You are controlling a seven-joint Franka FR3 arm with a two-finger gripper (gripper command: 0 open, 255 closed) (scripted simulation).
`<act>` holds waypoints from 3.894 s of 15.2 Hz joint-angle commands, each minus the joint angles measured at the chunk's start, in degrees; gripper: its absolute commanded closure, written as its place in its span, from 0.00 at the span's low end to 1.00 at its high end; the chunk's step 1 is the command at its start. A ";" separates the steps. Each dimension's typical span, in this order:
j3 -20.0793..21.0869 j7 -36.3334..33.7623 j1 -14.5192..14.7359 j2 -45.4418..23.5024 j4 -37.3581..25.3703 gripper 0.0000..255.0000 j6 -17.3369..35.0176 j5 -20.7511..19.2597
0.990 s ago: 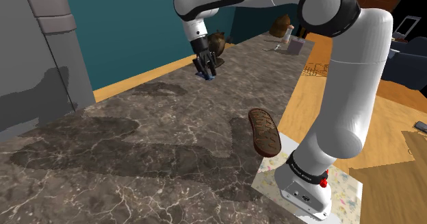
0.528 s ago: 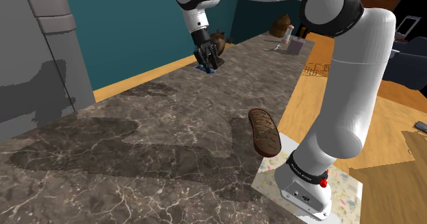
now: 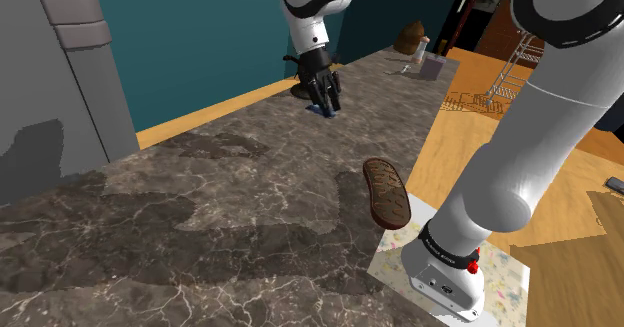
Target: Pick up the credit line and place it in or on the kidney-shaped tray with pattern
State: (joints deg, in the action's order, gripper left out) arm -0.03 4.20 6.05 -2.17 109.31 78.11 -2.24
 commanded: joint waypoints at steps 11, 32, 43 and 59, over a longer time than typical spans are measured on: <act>2.36 -3.78 2.21 27.02 27.27 1.00 0.19 3.28; 5.57 -6.54 4.68 43.58 48.73 1.00 5.19 8.03; 5.82 -6.42 4.72 42.29 50.85 1.00 8.60 8.22; 5.35 -6.53 4.15 38.83 42.29 0.00 3.50 7.40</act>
State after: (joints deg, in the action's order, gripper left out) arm 5.32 -2.34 10.20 36.67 151.63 81.62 5.16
